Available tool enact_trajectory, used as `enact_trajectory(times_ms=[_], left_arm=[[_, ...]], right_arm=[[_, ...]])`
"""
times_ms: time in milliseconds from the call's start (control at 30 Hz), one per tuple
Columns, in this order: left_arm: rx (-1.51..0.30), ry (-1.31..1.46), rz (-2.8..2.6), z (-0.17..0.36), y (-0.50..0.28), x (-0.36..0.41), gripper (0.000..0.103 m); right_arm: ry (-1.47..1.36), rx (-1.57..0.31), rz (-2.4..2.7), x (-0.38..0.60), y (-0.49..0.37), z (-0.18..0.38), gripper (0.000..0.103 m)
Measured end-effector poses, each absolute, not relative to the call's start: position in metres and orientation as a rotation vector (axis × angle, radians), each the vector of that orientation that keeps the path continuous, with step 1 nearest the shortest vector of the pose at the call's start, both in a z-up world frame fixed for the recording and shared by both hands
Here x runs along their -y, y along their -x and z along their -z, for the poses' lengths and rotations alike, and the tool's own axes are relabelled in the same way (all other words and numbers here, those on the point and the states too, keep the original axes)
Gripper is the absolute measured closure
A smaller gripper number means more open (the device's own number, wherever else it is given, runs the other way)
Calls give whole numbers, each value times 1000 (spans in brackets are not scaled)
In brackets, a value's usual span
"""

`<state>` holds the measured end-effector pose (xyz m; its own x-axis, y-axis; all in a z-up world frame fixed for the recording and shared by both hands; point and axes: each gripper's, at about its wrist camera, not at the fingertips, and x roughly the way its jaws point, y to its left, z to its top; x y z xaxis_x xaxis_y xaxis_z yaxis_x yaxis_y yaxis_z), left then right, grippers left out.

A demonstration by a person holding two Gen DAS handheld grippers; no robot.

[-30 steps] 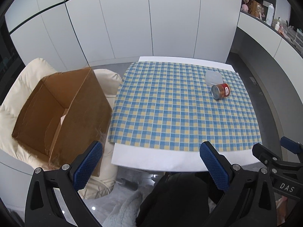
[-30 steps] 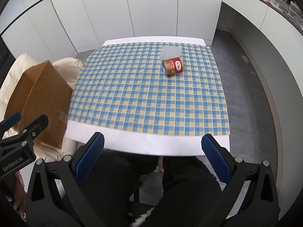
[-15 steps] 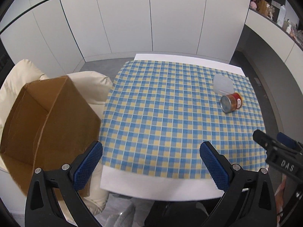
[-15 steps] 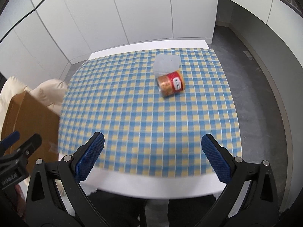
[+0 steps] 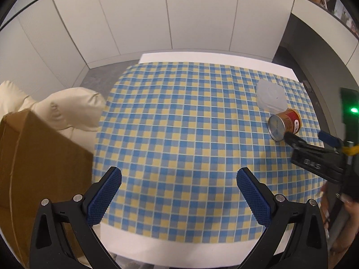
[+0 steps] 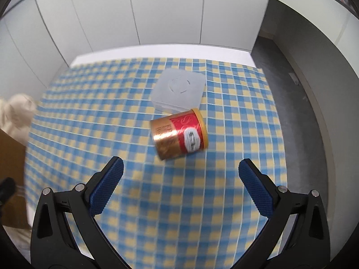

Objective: Organize objects
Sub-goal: 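Lower both open tools toward the red-and-gold tin and clear case, then grasp the red-and-gold tin with the right tool while the left tool grasps the clear case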

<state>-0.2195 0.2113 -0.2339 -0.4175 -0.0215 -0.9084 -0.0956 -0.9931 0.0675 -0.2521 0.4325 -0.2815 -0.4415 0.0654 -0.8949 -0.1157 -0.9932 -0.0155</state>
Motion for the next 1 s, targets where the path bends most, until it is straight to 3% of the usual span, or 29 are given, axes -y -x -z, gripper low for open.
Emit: enact_trajectory(times_ms=[167,633,733,800,900,1000], left_arm=[[-226,1688,-2581,249,233,-229,1],[-330,1733,-2474,278,243,-285,1],[-275,1769,-2451,284,245,-290,1],[-285,1778,-2452,287,245,-293,1],[-313,1749,-2489,285,244,-300,1],[-312,1691,-2520,282,249,-312,1]], right_arm=[[1601,-26,-2586,-440,275,305,0],[1588,-199,-2643,-469,291,323,1],[1600,-208,-2655,-471,293,326,12],[1613,-205,-2675,-469,291,327,35],[1566,-107,-2650,-470,285,325,37],[1538,-134,-2614,-489,281,323,38]])
